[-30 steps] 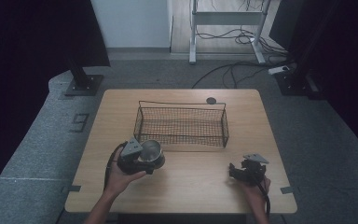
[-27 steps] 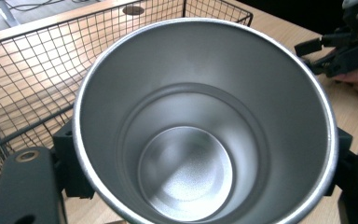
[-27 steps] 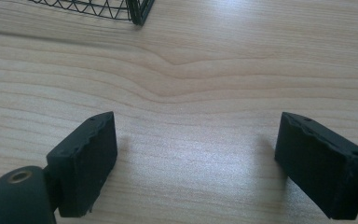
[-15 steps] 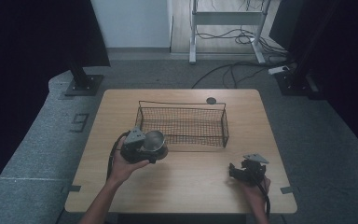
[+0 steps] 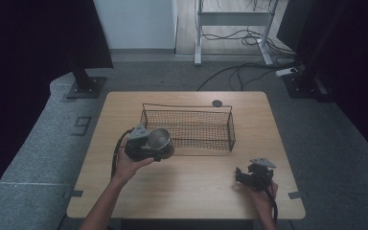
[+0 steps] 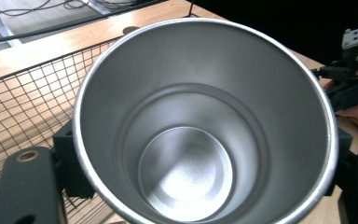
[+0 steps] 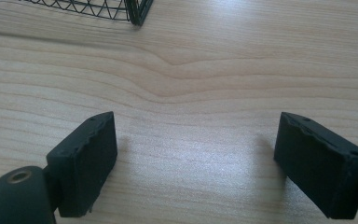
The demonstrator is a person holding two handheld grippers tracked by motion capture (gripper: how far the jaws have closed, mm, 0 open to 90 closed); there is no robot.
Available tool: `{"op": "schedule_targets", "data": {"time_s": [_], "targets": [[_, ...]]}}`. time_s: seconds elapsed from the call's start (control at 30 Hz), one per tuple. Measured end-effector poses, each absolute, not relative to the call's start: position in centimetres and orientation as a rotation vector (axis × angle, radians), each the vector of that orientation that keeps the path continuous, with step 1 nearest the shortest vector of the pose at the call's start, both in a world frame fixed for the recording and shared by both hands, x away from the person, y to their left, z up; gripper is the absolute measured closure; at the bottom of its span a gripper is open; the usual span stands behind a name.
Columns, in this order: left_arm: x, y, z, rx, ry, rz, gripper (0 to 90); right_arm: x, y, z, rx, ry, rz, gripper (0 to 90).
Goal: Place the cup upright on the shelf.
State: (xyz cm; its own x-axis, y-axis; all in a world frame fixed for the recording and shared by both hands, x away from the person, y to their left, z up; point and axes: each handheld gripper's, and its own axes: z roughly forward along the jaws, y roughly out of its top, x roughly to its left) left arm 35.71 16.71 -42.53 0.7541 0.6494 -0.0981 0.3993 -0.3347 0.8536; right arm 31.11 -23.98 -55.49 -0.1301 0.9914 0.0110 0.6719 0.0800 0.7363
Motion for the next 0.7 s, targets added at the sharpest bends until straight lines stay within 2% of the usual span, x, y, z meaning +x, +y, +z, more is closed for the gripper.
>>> {"op": "schedule_targets", "data": {"time_s": [0.7], "targets": [[38.0,16.5,-41.5,1.968,0.833,0.313,18.6,31.1,-24.0,-55.5,1.645,1.854,0.828,13.0]]}}
